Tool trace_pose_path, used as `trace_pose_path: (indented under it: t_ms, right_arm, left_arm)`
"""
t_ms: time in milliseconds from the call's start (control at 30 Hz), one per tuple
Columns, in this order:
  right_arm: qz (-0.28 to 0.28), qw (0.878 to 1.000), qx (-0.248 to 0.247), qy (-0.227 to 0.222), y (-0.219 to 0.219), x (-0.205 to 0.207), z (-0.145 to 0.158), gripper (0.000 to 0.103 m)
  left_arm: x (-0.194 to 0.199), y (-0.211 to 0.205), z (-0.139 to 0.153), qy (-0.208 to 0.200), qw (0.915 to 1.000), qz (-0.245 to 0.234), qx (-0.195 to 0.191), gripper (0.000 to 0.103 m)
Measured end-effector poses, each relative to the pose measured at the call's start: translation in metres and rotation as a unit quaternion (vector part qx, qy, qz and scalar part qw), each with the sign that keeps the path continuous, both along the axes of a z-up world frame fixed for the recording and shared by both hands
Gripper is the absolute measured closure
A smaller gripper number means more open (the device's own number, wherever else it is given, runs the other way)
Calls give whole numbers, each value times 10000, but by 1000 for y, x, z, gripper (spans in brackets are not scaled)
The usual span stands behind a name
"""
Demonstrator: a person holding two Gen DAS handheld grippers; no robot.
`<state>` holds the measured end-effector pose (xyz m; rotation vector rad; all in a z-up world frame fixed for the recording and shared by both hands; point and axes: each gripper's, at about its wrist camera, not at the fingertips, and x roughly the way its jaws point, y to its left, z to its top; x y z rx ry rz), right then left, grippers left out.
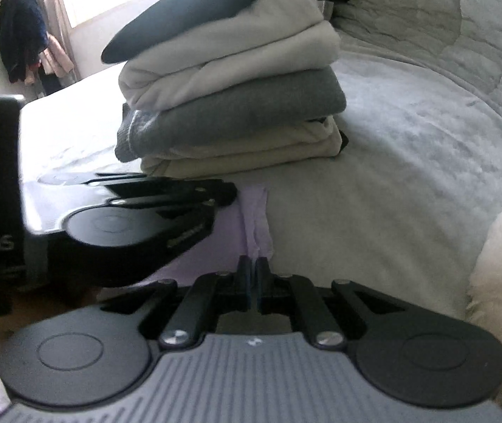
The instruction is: Fold clothes
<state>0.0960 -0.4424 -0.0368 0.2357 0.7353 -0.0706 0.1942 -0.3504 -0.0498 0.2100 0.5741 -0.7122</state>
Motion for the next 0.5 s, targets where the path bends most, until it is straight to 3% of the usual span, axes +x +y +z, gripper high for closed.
trace_pose_path:
  t_ms: [100, 167, 233, 267, 367, 433, 500]
  right_arm:
    - [-43, 10000, 13, -49, 1, 0, 1, 89]
    - [-71, 10000, -35, -59, 3, 0, 3, 85]
    - [-100, 9998, -155, -120, 5, -1, 6, 63]
    - [-114, 9995, -242, -173, 6, -2, 8, 59]
    - [-109, 9991, -333, -249, 7, -1, 14, 58]
    - [-187, 9989, -375, -188, 9, 1, 16, 58]
    - [-277, 9986, -426, -130, 14, 1, 17, 57]
  left_arm:
    - [-4, 13, 9, -17, 9999, 145, -86, 73]
    - [-9, 27, 16, -78, 9996, 269, -103, 67]
    - [-13, 47, 25, -51, 9988, 463, -121, 62]
    - [-15, 60, 29, -10, 9980, 608, -155, 61]
    - [-24, 99, 42, 107, 9947, 999, -234, 56]
    - [-33, 131, 51, 111, 9926, 1190, -236, 45]
    - [-43, 164, 60, 33, 9911, 1314, -195, 44]
